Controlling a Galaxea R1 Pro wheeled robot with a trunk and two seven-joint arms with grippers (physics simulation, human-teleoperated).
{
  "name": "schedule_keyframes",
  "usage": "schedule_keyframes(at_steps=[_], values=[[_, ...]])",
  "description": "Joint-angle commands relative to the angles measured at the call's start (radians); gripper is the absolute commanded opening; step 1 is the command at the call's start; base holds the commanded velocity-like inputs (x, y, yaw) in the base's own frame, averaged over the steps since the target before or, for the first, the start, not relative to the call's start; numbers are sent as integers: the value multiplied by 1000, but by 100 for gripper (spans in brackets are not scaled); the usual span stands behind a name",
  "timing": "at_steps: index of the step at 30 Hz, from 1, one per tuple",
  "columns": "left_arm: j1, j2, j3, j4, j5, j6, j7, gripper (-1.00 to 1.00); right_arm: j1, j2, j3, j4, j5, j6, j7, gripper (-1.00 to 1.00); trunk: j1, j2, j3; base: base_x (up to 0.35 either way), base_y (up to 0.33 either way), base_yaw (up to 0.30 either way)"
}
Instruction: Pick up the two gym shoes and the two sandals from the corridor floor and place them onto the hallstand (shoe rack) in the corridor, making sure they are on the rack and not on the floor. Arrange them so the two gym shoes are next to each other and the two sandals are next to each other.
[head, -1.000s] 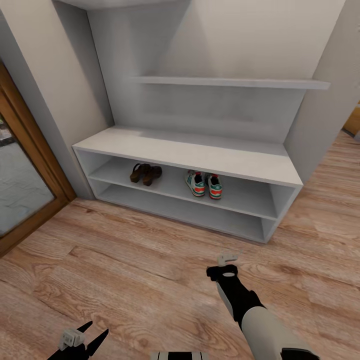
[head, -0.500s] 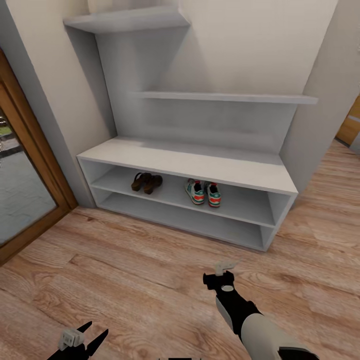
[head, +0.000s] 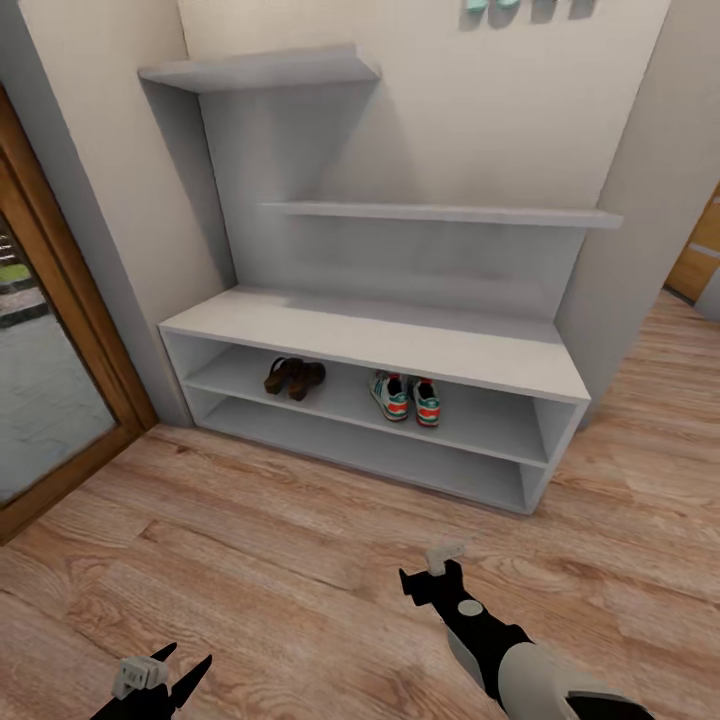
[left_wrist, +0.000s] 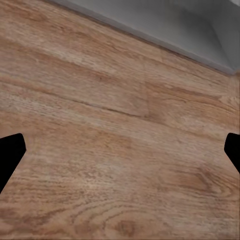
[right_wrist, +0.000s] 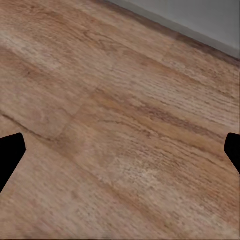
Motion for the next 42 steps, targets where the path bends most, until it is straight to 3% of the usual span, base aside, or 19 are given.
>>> schedule_keyframes(at_steps=[1, 17, 21, 33, 34, 38, 42], values=[[-1, 0, 2, 1, 1, -4, -2, 100, 0, -2, -8, 1, 8, -4, 5, 100, -4, 7, 2, 0, 0, 0], [-1, 0, 3, 3, 1, -3, 13, 100, 14, -38, -8, 15, 16, -12, 22, 100, -65, 119, 53, 0, 0, 0], [-1, 1, 3, 7, 1, -3, 30, 100, 72, -72, -8, 24, 28, -75, 24, 100, -81, 147, 65, 0, 0, 0], [-1, 0, 3, 19, 1, -4, 71, 100, 168, -119, -8, 27, 35, -157, 25, 100, -127, 231, 103, 0, 0, 0], [-1, -2, 2, 19, 1, -4, 96, 100, 199, -138, -8, 27, 34, -179, 26, 100, -131, 238, 106, 0, 0, 0], [-1, -4, 2, 19, 1, -4, 115, 100, 228, -154, -8, 27, 34, -217, 34, 100, -146, 266, 118, 0, 0, 0], [-1, -1, 4, 19, 4, -4, 136, 100, 286, -193, -8, 29, 33, -310, 89, 100, -161, 294, 131, 0, 0, 0]])
